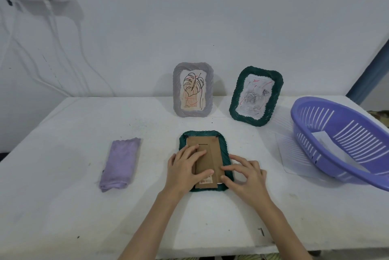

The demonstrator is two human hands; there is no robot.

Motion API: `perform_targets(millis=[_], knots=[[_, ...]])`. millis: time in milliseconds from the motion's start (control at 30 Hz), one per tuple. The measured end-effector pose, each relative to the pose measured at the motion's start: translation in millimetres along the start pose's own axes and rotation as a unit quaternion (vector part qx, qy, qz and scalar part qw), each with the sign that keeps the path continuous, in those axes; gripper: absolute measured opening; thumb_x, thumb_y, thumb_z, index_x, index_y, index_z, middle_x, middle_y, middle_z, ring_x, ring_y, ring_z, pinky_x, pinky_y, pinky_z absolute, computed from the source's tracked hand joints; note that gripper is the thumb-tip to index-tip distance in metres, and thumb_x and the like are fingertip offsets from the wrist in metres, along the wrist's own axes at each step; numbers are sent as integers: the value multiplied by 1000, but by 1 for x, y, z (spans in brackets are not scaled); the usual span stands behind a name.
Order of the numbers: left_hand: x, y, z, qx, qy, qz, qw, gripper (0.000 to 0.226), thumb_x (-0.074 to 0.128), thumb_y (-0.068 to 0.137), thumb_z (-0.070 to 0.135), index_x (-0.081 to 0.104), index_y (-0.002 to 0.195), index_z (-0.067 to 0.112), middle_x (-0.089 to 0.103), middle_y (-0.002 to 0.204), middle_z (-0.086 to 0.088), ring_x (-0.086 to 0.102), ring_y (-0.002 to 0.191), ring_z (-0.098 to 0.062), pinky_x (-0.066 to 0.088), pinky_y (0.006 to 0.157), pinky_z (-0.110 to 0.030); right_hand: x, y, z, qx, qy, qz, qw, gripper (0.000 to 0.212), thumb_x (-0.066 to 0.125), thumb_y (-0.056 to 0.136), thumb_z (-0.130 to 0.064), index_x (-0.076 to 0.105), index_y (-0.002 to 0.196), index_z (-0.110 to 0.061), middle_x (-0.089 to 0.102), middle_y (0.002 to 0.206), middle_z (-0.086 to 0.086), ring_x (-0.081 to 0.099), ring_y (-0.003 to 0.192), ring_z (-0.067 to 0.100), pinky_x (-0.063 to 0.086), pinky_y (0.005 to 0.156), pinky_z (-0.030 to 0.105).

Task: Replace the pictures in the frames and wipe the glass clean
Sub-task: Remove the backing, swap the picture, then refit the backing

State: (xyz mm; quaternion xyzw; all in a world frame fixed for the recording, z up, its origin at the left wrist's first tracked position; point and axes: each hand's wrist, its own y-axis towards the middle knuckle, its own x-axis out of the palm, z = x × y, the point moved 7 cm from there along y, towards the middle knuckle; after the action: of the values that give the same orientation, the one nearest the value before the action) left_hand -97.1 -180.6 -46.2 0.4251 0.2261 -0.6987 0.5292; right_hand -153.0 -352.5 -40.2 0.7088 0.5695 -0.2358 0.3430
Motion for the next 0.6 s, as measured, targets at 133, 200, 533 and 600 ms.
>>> perform_targets(millis=[133,200,533,600], knots=[[-2,1,1,-2,-55,-20,998,56,47,84,59,41,134,37,27,149,17,12,142,-7,8,116,-36,8,0,-11,-20,-72,-27,997,36,41,70,-67,49,105,-64,38,131,-21,30,112,7,16,81,28],[-11,0,-6,-19,-135,-1,991,43,47,91,42,45,133,31,31,148,11,16,142,-10,12,117,-35,11,2,-13,-20,-97,-32,995,28,52,80,-56,51,107,-62,36,136,-15,30,116,12,18,82,30],[-28,-31,-36,-8,-129,-17,991,76,58,68,59,45,134,25,32,140,21,18,137,2,12,111,-16,22,18,-17,-22,-113,-34,993,27,56,85,-48,52,109,-61,35,140,-14,30,116,14,17,83,31],[-28,-31,-37,-3,-125,-22,992,72,64,72,51,43,136,24,30,141,19,16,137,3,11,113,-17,22,17,-17,-25,-110,-33,993,27,57,84,-48,53,108,-61,36,140,-14,30,115,14,17,83,30]])
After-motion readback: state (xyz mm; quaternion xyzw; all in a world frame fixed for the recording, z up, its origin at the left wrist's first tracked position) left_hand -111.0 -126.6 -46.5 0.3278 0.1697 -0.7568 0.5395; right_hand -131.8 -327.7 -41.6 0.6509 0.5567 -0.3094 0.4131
